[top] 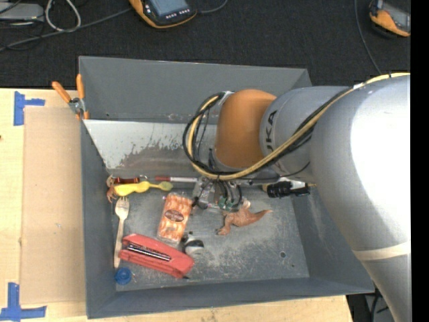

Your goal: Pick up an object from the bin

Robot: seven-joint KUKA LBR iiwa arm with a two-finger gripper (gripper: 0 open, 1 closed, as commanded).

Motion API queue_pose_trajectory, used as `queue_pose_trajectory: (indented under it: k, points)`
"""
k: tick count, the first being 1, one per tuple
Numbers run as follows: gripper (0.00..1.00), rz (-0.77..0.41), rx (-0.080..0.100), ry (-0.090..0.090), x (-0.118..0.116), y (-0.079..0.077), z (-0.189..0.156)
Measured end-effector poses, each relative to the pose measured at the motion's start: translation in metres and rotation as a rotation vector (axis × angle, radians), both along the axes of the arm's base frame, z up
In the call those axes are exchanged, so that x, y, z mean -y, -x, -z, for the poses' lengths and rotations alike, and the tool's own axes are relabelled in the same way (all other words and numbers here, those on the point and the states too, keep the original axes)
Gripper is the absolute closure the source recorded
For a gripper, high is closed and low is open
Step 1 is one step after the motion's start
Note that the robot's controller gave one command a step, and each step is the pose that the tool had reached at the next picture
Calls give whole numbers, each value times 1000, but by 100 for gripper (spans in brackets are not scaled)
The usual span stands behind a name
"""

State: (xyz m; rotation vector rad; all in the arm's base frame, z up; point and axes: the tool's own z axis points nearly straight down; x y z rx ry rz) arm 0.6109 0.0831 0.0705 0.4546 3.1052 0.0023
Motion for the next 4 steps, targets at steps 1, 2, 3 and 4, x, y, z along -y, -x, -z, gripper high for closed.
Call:
queue_pose_trajectory:
  k: [1,2,3,4]
  points:
    - [100,0,0,0,0,0,0]
    - [100,21,-8,0,13,12,-56]
    - [100,-23,-3,0,57,12,-82]
    - [100,-19,-10,0,40,26,-137]
